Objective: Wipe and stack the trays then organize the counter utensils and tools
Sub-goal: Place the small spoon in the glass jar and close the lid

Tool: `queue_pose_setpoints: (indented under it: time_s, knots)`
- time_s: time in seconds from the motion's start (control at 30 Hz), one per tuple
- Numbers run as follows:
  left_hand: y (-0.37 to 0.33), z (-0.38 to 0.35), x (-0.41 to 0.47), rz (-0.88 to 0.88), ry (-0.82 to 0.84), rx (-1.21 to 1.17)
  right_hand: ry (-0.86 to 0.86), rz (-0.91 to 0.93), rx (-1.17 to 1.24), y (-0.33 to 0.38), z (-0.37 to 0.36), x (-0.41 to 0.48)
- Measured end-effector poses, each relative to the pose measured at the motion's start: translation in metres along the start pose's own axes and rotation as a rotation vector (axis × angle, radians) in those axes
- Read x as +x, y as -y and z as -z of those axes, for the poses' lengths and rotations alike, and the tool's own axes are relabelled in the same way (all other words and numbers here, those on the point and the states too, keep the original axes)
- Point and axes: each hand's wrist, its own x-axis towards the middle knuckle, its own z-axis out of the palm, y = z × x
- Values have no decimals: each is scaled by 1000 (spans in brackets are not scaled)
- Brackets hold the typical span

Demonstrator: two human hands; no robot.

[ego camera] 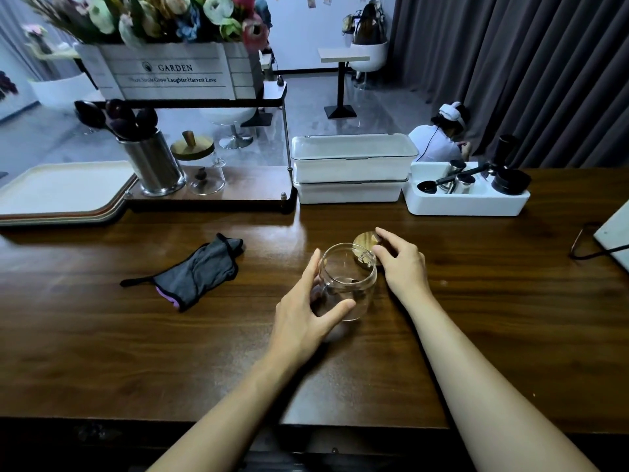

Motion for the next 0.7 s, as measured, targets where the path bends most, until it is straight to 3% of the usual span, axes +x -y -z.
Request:
queue_pose_setpoints:
  time_s: [0.4,0.53,0.7]
  knots:
    - [-4,2,0,-41,29,98,-193,44,258,31,11,9]
    - [-3,2,-1,-44,36,102,-32,191,354,61,30,-5]
    - [-3,3,-1,-43,36,103,159,220,315,71,29,-49]
